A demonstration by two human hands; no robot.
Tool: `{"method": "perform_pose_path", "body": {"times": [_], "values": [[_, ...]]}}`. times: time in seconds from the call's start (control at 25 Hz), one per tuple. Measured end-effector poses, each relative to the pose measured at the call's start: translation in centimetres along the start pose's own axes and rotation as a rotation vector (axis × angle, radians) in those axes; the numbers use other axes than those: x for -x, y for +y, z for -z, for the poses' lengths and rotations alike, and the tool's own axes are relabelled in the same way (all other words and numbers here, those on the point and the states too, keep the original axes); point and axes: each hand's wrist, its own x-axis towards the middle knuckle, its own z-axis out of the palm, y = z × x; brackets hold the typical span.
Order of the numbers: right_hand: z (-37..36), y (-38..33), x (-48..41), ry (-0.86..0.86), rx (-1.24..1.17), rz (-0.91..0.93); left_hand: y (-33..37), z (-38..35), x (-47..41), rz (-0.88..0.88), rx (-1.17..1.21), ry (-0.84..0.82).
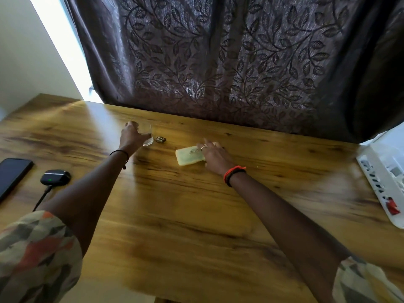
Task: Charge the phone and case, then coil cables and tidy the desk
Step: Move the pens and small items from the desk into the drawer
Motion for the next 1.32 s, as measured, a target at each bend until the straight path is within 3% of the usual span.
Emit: {"method": "perform_pose_path", "body": {"times": [0.2, 0.52, 1.0, 1.32], "values": [[0.3, -0.6, 2.1, -0.027, 0.053, -0.037, 1.0, -0.2, 3.8, -0.012, 0.09, 0.006], [-0.4, -1.4, 10.3, -0.079, -0.093, -0.251, 2.2, 1.0, 11.3, -0.061, 0.12, -0.059], [0.0, -2.6, 27.7, -0.055, -0.405, -0.525, 6.1, 0.9, 31.5, -0.18, 0.233, -0.346], [-0.1, 1.7, 39.9, -0.032, -0.571, -0.698, 9.5, -1.7, 43.3, -0.334, 0.168, -0.561]]}}
